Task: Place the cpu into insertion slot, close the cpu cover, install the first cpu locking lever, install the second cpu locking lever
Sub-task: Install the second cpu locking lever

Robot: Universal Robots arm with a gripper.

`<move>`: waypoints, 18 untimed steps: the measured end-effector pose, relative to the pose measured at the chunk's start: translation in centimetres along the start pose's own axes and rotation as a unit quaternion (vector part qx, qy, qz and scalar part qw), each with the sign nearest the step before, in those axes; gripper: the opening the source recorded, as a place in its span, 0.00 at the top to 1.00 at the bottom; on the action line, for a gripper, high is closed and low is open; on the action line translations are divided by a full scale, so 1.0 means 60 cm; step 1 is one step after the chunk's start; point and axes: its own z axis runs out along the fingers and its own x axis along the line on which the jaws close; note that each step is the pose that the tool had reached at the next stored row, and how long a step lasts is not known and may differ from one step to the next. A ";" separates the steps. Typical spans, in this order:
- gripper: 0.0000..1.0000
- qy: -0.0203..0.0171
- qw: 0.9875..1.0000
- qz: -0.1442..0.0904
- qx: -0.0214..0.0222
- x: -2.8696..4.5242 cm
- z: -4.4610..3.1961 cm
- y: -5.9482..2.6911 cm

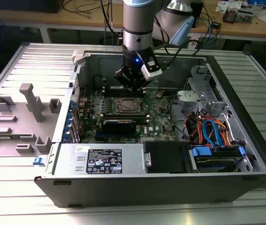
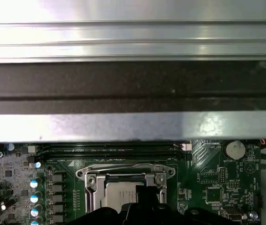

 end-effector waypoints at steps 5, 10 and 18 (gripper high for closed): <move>0.89 0.000 1.000 0.000 0.000 0.000 0.001 -0.020; 0.89 0.000 1.000 0.000 0.000 0.000 0.001 -0.036; 0.89 0.000 1.000 0.000 0.000 -0.001 -0.013 -0.048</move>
